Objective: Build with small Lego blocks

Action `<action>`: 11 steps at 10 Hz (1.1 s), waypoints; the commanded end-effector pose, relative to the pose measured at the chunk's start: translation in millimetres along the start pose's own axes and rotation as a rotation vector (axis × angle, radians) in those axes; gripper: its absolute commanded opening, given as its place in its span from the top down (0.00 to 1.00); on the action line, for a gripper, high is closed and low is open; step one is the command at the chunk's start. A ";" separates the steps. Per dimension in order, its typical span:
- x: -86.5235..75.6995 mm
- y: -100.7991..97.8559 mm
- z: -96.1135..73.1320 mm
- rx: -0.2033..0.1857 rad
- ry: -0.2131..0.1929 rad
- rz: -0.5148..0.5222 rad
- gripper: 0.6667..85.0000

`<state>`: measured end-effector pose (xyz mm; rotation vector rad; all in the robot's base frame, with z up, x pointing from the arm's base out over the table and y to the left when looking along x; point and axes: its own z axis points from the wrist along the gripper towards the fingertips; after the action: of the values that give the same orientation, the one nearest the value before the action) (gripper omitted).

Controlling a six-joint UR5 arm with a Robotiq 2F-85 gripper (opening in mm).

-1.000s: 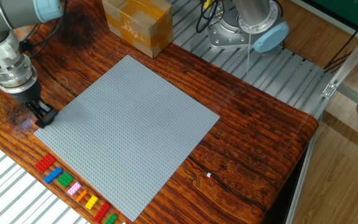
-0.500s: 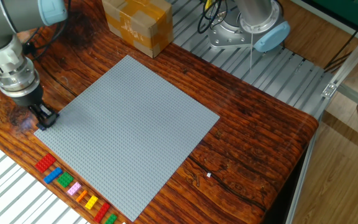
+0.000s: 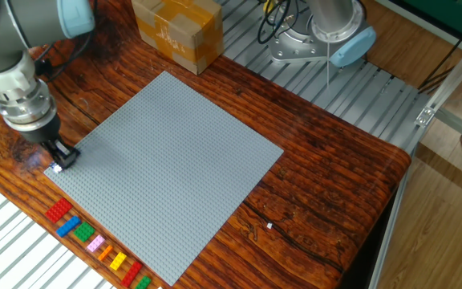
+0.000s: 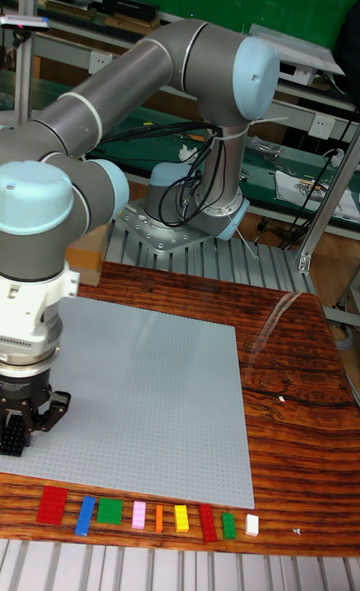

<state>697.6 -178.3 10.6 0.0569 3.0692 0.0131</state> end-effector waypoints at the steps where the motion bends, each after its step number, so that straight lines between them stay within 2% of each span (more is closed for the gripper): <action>1: -1.0 16.9 0.8 0.013 -0.014 0.045 0.63; 3: -1.6 25.6 2.9 -0.004 -0.020 0.057 0.66; 4: -0.6 31.9 2.2 -0.029 -0.017 0.047 0.67; 6: 5.0 34.6 1.9 -0.038 -0.002 -0.011 0.65; 10: 11.6 31.3 3.8 -0.027 0.021 -0.072 0.48; 11: 11.8 31.1 4.4 -0.027 0.022 -0.075 0.47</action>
<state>689.1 -147.5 6.0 -0.0289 3.0849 0.0406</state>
